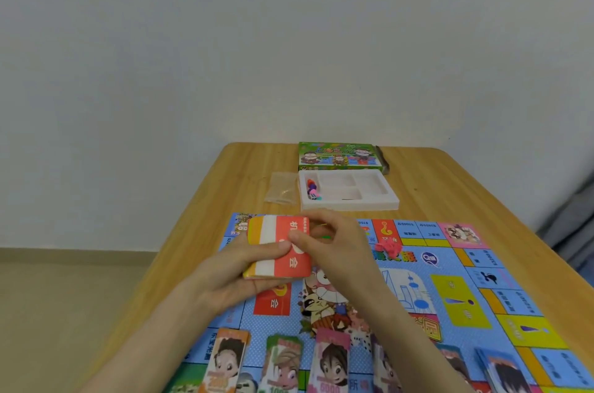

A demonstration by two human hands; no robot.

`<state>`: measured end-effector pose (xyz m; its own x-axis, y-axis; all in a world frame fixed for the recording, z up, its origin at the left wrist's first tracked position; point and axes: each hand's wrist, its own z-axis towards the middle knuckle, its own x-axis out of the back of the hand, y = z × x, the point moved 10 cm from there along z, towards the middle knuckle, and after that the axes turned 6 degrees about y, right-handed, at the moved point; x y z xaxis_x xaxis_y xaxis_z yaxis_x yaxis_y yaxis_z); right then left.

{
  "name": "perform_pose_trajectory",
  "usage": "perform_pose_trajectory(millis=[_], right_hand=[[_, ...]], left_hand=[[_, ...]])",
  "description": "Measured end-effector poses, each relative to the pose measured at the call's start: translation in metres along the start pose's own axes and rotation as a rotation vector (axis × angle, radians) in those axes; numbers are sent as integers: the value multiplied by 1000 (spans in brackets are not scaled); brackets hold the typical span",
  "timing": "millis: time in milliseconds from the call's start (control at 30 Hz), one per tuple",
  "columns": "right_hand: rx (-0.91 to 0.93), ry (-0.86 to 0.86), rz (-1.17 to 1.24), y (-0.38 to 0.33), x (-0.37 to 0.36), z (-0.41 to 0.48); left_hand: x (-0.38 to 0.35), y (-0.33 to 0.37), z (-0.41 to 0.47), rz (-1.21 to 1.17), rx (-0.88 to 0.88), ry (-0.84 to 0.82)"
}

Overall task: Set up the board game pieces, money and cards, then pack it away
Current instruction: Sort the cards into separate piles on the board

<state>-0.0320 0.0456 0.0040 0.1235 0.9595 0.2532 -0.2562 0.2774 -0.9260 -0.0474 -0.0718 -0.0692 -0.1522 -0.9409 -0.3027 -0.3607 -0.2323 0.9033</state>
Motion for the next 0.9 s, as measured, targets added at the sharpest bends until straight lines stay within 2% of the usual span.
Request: perform_pose_trajectory(millis=[133,533,767,833,900], right_hand=[[-31,90,93,5,8,2],[-53,152,71,8,18,3],[-103,268,69,15,35,4],[-135,246,87,19,35,4],[-176,130,37,23,24,4]], left_hand=[[-7,6,-9,-46,-38,-27],[-9,10,-12,-8,-48,-1],[0,16,-11,-71,-76,97],[6,21,-10,-68,-118,130],[11,27,-11,-78,-162,162]])
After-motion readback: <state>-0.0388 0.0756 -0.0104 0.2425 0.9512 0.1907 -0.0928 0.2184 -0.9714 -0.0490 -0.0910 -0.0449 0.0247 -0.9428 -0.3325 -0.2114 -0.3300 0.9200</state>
